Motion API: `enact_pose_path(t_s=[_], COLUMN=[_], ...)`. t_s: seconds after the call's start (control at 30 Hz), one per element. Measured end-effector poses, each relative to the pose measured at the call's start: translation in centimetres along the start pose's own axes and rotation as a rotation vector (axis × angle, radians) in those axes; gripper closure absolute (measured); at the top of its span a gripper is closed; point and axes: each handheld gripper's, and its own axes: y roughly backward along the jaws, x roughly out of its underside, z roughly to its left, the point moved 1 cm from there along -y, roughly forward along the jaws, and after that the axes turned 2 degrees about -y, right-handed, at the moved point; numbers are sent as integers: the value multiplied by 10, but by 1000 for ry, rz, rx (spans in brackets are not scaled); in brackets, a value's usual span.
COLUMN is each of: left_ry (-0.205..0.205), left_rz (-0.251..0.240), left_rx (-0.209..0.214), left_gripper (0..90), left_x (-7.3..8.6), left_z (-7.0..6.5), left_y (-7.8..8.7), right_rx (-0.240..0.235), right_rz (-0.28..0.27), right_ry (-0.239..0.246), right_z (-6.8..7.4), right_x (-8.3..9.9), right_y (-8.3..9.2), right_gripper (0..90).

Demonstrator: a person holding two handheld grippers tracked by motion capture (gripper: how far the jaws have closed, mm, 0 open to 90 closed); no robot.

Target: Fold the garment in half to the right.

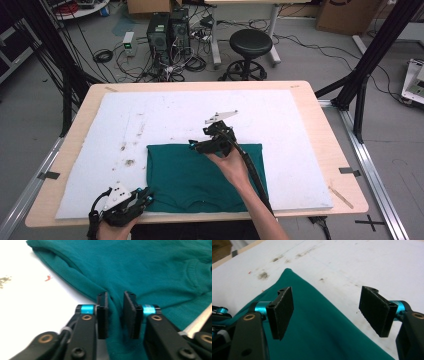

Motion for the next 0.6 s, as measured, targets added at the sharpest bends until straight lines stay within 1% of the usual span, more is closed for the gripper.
enact_pose_path(t_s=[0.03,0.07,0.1,0.17,0.23,0.3,0.33,0.4,0.43,0.5,0.53,0.6], left_ry=[2,3,7,16,20,21,20,26,30,29,34,38], left_rz=[2,1,1,-2,-3,-6,-7,-18,-28,-41,-44,-37], left_rx=[9,18,20,31,40,46,50,64,67,63,58,54], left_gripper=[788,815,825,828,829,829,828,825,825,825,825,825], left_x=[0,0,0,1,1,1,2,3,4,6,6,5], left_z=[0,1,1,2,4,5,5,7,8,7,7,6], left_y=[0,0,0,0,0,0,0,-1,-1,-1,-1,-1], right_rx=[0,-6,-19,-49,-68,-77,-87,-107,-109,-128,-139,-150], right_rz=[10,13,17,19,29,41,47,57,67,77,86,111], right_ry=[1,7,1,2,23,47,55,65,65,73,74,101], right_z=[1,2,3,5,9,12,14,15,16,19,21,25], right_x=[-1,-2,-3,-6,-9,-13,-14,-17,-18,-22,-24,-27], right_y=[-5,-10,-14,-22,-30,-39,-43,-52,-56,-65,-70,-80], right_gripper=[284,286,286,286,289,295,318,327,327,328,328,328])
